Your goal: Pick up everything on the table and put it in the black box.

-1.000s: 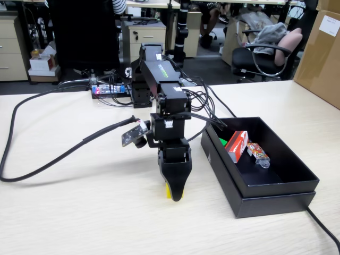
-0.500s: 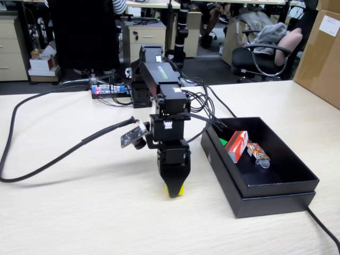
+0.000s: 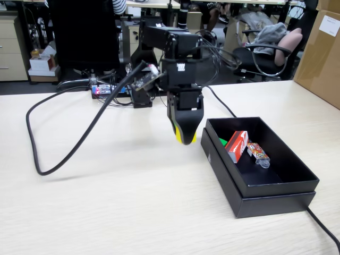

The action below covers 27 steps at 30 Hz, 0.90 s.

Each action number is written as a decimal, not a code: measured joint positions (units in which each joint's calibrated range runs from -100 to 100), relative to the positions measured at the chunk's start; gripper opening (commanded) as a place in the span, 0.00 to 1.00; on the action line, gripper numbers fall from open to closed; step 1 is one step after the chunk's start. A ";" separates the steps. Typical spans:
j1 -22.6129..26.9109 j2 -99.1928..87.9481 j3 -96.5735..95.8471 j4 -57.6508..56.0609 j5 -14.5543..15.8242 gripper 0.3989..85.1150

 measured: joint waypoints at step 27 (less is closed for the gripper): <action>11.09 -9.37 -13.79 22.62 -0.29 0.04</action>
